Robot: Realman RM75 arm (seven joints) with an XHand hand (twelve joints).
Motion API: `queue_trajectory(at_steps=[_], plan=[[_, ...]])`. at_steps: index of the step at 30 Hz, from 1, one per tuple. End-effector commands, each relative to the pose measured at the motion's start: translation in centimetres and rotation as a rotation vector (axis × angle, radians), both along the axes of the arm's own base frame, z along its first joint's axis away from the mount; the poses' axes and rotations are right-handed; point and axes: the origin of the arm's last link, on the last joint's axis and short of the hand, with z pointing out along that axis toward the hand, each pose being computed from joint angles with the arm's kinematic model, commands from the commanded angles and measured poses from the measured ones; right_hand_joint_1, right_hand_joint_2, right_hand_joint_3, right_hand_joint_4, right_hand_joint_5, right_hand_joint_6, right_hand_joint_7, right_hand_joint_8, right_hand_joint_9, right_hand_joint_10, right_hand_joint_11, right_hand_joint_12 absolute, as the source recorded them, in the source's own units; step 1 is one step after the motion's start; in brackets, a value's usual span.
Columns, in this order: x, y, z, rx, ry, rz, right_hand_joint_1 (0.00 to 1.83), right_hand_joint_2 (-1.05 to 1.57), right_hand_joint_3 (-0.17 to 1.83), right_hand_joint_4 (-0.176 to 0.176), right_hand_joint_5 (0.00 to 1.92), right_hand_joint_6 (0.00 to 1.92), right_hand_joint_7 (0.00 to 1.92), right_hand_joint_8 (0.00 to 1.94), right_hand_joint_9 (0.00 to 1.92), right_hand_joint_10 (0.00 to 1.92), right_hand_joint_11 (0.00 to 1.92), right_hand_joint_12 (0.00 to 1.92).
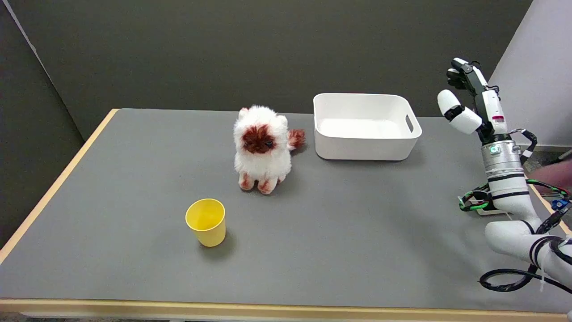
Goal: Pick up the plush toy.
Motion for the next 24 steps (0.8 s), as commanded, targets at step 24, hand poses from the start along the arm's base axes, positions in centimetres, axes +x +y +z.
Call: queue_trajectory(at_steps=[24], plan=[[7.0,-11.7,-15.3,0.51,0.294,-0.072,0.38,0.71,0.82,0.015,0.18,0.38,0.3,0.35,0.21,0.79,0.01,1.2]])
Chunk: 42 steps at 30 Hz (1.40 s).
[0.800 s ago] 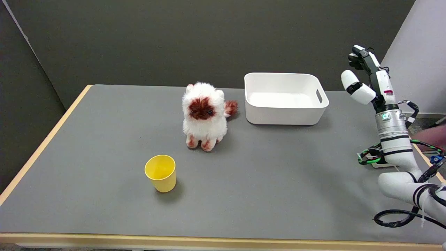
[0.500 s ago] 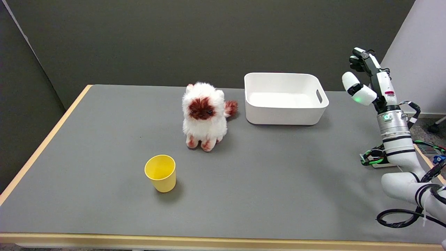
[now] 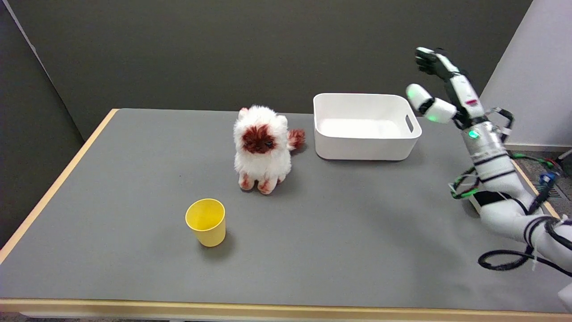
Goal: Pick up the plush toy.
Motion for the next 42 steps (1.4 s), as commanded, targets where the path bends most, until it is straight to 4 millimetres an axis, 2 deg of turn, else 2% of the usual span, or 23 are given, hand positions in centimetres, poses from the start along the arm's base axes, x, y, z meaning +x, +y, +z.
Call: queue_trajectory(at_steps=[1,2,4,7,10,24,29,35,42], plan=[[4.6,-8.4,-14.0,0.374,0.153,-0.05,0.38,0.71,0.82,0.015,0.18,0.38,0.3,0.35,0.2,0.79,0.01,1.2],[4.7,-8.6,-14.8,0.385,0.156,-0.053,0.37,0.7,0.83,0.014,0.18,0.38,0.29,0.36,0.2,0.78,0.01,1.2],[5.0,-9.3,-17.8,0.43,0.161,-0.054,0.32,0.65,0.95,0.014,0.17,0.4,0.27,0.39,0.21,0.76,0.02,1.15],[5.2,-9.9,-21.4,0.476,0.172,-0.064,0.32,0.65,0.95,0.011,0.16,0.4,0.27,0.39,0.2,0.76,0.0,1.14],[5.2,-10.3,-24.2,0.499,0.194,-0.09,0.32,0.65,0.96,0.006,0.16,0.4,0.26,0.39,0.18,0.75,0.0,1.12],[2.9,-11.6,-32.0,0.558,0.24,-0.221,0.33,0.62,0.96,0.011,0.14,0.41,0.23,0.39,0.15,0.72,0.0,1.08],[1.0,-11.8,-33.7,0.567,0.247,-0.277,0.34,0.62,0.96,0.014,0.13,0.41,0.22,0.38,0.13,0.71,0.0,1.07],[-1.6,-12.4,-33.9,0.549,0.24,-0.356,0.34,0.62,0.96,0.019,0.13,0.41,0.22,0.38,0.13,0.7,0.0,1.06],[-2.0,-12.8,-33.4,0.531,0.243,-0.374,0.37,0.61,0.97,0.04,0.14,0.42,0.24,0.38,0.16,0.7,0.0,1.04]])
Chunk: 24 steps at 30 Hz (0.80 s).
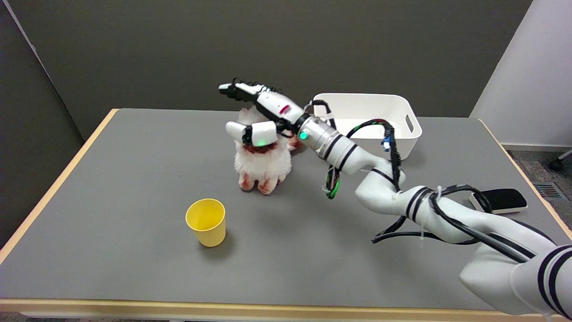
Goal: Pick up the plush toy.
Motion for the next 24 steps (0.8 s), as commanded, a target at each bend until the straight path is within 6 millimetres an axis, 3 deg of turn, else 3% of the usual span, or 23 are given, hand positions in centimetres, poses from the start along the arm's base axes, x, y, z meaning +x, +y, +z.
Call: queue_trajectory(at_steps=[1,18,21,24], plan=[[-2.5,-1.1,-3.5,0.006,0.063,-0.092,0.37,0.61,0.97,0.043,0.15,0.42,0.25,0.39,0.17,0.7,0.0,1.04],[-1.4,-1.4,-2.1,-0.004,0.073,-0.053,0.43,0.63,0.97,0.061,0.19,0.45,0.32,0.42,0.23,0.74,0.0,1.07],[-1.3,-1.2,-1.5,0.0,0.078,-0.038,0.5,0.69,0.87,0.066,0.23,0.44,0.37,0.39,0.27,0.8,0.01,1.18],[-1.5,-1.1,-1.0,0.001,0.084,-0.028,0.59,0.71,0.88,0.08,0.31,0.58,0.47,0.49,0.4,0.95,0.27,1.45]])
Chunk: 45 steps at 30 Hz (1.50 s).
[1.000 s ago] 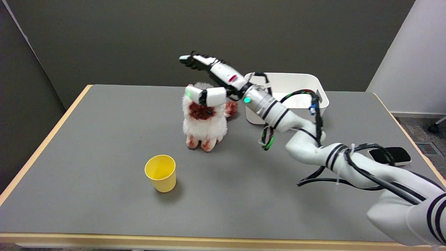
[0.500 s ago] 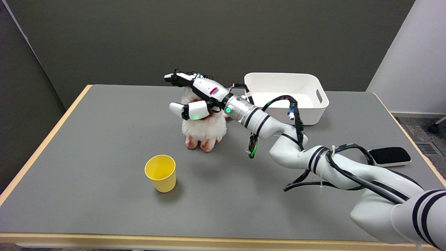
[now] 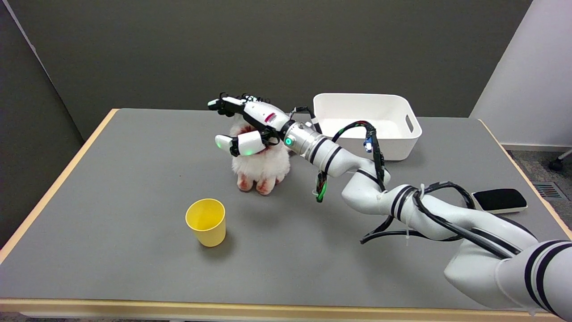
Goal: Pick up the plush toy.
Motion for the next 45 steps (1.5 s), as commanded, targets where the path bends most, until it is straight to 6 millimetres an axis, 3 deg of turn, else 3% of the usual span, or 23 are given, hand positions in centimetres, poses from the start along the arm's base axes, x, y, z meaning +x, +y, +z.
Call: queue_trajectory(at_steps=[1,4,6,8,10,12,14,18,21,34,36,37,38,40,42,45], plan=[[0.0,0.2,1.5,0.005,0.031,0.035,0.6,0.7,0.9,0.084,0.33,0.63,0.49,0.53,0.42,0.97,0.31,1.51],[-0.2,0.5,1.8,0.012,0.066,0.067,0.65,0.73,0.91,0.106,0.52,1.13,0.68,0.85,0.63,1.19,0.6,1.71],[-0.3,0.8,1.9,0.017,0.094,0.098,0.7,0.75,0.9,0.101,0.61,1.23,0.76,0.96,0.74,1.25,0.66,1.81],[-0.3,1.2,2.1,0.025,0.109,0.131,0.88,0.97,0.6,0.169,0.72,1.49,0.81,1.1,0.78,1.34,0.62,1.91],[-0.5,1.4,2.4,0.027,0.101,0.138,0.93,0.89,0.75,0.139,0.77,1.54,0.86,1.15,0.81,1.37,0.65,1.92],[-0.5,1.6,2.6,0.027,0.095,0.144,0.77,0.72,0.86,-0.01,0.8,1.66,0.94,1.31,0.96,1.58,0.71,1.92],[-0.6,1.8,2.9,0.028,0.088,0.149,0.79,0.67,0.89,-0.032,0.8,1.89,0.94,1.72,0.97,1.87,0.75,1.92],[-0.9,2.1,3.1,0.03,0.081,0.153,0.86,0.67,0.88,-0.033,0.75,1.92,0.91,1.93,1.09,1.92,0.76,1.92],[-0.9,2.2,3.2,0.033,0.078,0.156,0.87,0.71,0.77,-0.037,0.75,1.92,0.92,1.94,1.1,1.92,0.73,1.92],[-1.4,2.7,3.7,0.028,0.076,0.149,0.92,0.72,0.75,-0.031,0.67,1.92,0.93,1.94,1.11,1.92,0.56,1.92],[-1.5,2.8,3.7,0.028,0.076,0.146,0.88,0.7,0.86,-0.05,0.59,1.92,0.77,1.94,0.98,1.92,0.38,1.92],[-1.6,3.0,3.7,0.03,0.074,0.145,0.81,0.73,0.87,-0.059,0.65,1.92,0.71,1.94,0.95,1.92,0.29,1.92],[-1.5,3.1,3.6,0.034,0.068,0.146,0.74,0.74,0.88,-0.055,0.68,1.87,0.66,1.88,0.91,1.88,0.24,1.92],[-1.4,3.5,3.8,0.032,0.051,0.152,0.57,0.72,0.89,0.1,0.53,1.14,0.74,0.97,0.68,1.26,0.52,1.92],[-0.6,4.2,3.8,0.038,0.027,0.181,0.49,0.67,0.91,0.114,0.38,0.76,0.56,0.64,0.51,1.05,0.45,1.66],[0.8,4.9,3.8,0.048,0.003,0.224,0.45,0.67,0.88,0.116,0.31,0.61,0.49,0.52,0.43,0.97,0.39,1.57]])
